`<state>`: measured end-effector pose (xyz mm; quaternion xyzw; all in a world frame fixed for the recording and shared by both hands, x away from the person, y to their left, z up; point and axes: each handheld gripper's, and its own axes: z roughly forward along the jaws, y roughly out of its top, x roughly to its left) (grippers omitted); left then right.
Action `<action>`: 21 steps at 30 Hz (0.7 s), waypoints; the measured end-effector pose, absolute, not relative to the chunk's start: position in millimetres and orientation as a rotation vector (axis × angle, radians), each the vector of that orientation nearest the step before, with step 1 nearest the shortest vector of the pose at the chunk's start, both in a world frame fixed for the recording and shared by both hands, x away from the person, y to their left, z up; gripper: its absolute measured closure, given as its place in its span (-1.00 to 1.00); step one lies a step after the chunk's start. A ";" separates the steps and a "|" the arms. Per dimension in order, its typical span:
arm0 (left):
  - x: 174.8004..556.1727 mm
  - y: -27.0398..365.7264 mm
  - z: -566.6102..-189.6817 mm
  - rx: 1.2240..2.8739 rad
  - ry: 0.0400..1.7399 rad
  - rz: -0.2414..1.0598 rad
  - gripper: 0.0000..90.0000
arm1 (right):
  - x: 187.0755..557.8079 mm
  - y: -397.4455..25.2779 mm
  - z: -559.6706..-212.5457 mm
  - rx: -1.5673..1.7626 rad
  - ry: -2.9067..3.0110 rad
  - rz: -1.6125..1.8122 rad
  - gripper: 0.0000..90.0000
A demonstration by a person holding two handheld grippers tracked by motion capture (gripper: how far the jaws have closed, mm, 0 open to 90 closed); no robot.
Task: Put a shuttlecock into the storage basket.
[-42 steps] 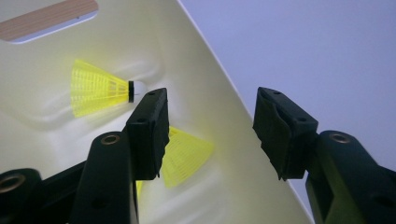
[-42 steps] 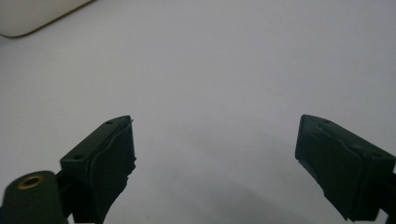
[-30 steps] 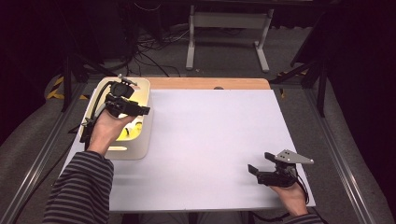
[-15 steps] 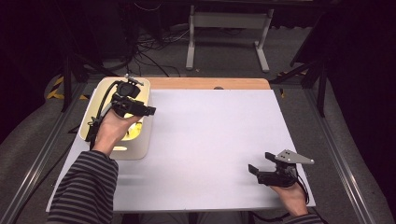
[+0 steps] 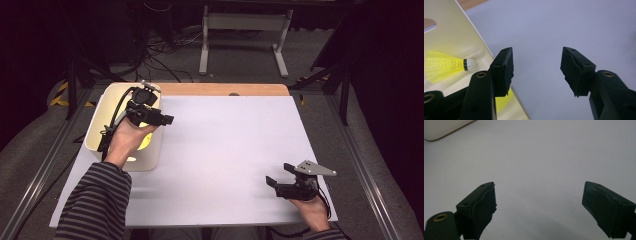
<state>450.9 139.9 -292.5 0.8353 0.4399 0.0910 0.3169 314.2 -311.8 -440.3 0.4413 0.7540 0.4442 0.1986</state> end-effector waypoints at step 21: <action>442.1 120.3 -301.0 2.219 1.114 0.221 -0.05 | 313.7 -312.0 -439.9 1.235 2.107 1.246 -0.73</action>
